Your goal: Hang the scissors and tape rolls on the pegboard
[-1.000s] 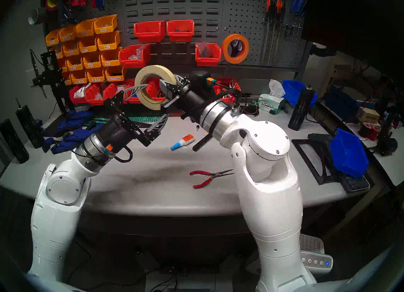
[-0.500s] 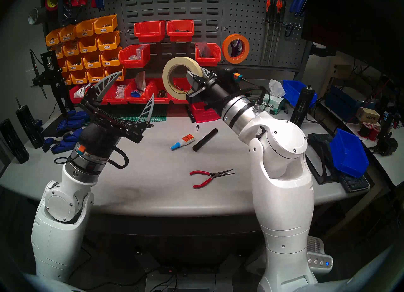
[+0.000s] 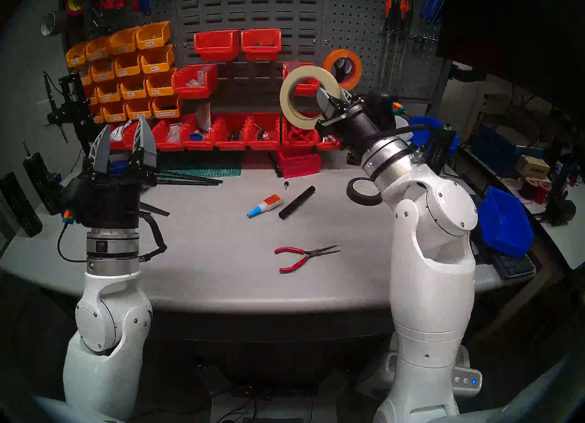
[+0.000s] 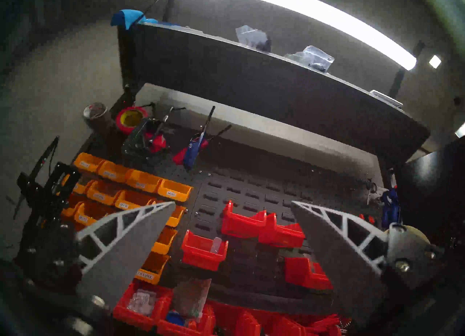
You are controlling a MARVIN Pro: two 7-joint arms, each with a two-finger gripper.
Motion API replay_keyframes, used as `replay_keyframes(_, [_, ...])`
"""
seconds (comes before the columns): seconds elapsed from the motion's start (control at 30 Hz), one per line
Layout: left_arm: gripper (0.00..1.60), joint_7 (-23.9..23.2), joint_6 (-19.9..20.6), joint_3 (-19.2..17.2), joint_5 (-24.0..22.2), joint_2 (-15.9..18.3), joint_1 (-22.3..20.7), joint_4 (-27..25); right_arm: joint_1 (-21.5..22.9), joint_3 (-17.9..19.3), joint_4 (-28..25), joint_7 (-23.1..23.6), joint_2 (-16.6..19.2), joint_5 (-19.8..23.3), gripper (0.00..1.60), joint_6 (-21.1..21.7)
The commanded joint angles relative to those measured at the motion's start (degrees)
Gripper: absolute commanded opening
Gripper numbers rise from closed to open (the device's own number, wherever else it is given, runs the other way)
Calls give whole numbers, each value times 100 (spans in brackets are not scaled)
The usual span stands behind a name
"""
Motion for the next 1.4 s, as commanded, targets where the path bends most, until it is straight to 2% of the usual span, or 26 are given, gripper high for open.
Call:
replay_keyframes(0.0, [160,-31,-6,22,-677,10,551,-327,242,587,58,230,-245,796,0,-230])
replay_keyframes(0.13, [160,-81,12,-33,-866,87,665,-363,508,882,327,322,-399,1344,0,-248])
replay_keyframes(0.2, [160,-150,-2,-55,-992,146,740,-381,692,968,526,426,-351,1566,0,-216])
replay_keyframes(0.3, [160,-229,-30,-68,-1103,195,827,-402,788,908,681,403,-210,1736,0,-233])
replay_keyframes(0.57, [160,-334,-56,-114,-1286,263,982,-440,1116,584,994,297,56,1876,0,-242])
replay_keyframes(0.63, [160,-350,-70,-127,-1321,270,1012,-449,1310,610,1155,240,47,1910,0,-235])
replay_keyframes(0.67, [160,-359,-76,-136,-1336,277,1031,-458,1190,591,1099,166,137,1990,0,-282])
replay_keyframes(0.7, [160,-367,-84,-145,-1352,281,1049,-466,1356,646,1229,150,121,1994,0,-264])
replay_keyframes(0.83, [160,-388,-102,-172,-1396,299,1093,-484,1376,679,1314,8,282,2096,0,-313])
replay_keyframes(0.9, [160,-413,-127,-200,-1441,317,1136,-489,1644,717,1602,-82,351,2194,0,-283])
replay_keyframes(1.03, [160,-429,-147,-216,-1477,328,1173,-507,1678,704,1737,-155,474,2313,0,-324])
replay_keyframes(1.1, [160,-452,-163,-233,-1524,349,1203,-509,1943,687,2020,-204,496,2432,0,-311])
replay_keyframes(1.13, [160,-452,-163,-233,-1524,349,1203,-509,1943,687,2020,-204,496,2432,0,-311])
replay_keyframes(1.17, [160,-456,-166,-235,-1533,352,1208,-513,1741,638,1901,-279,578,2517,0,-376])
replay_keyframes(1.23, [160,-475,-174,-239,-1572,367,1229,-523,2035,616,2188,-328,581,2588,0,-351])
replay_keyframes(1.37, [160,-491,-173,-222,-1612,380,1256,-534,2139,536,2338,-414,614,2714,0,-366])
